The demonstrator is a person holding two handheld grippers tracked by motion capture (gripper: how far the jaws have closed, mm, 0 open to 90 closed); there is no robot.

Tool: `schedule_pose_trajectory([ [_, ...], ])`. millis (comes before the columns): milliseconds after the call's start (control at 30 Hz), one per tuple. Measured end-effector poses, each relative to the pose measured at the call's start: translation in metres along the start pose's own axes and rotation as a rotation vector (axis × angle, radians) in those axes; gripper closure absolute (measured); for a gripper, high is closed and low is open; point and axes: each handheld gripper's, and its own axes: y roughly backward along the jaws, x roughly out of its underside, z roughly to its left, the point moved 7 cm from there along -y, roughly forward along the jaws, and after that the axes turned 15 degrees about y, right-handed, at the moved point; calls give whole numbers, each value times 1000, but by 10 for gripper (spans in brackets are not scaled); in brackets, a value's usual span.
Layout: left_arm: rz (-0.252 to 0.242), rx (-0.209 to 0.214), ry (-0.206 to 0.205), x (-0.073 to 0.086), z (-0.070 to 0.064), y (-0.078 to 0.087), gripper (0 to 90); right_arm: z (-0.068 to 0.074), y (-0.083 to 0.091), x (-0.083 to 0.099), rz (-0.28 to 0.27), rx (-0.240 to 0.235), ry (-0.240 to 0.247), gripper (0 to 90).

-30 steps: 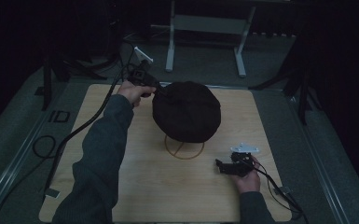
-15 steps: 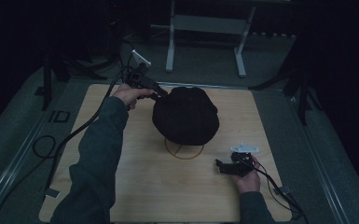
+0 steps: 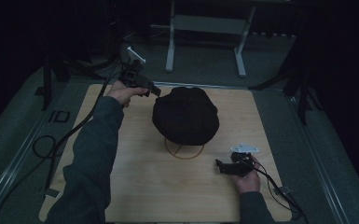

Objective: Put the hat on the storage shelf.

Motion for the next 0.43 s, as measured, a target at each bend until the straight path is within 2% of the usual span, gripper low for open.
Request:
schedule_pose_trajectory([
  [100,-34,-59,-21,-1,5,7,374,0,0,0,0,-1,0,115],
  [167,-47,-67,-24,-1,6,9,378,0,0,0,0,-1,1,115],
  [200,-61,-99,-35,0,9,14,378,0,0,0,0,-1,1,115],
  [333,-90,-169,-71,6,16,23,380,0,0,0,-2,0,0,115],
  [367,-90,-169,-71,6,16,23,381,0,0,0,-2,0,0,115],
  [400,-110,-209,-99,10,20,27,381,0,0,0,-2,0,0,115],
  [433,-118,-228,-111,12,22,28,381,0,0,0,-1,-1,-2,115],
])
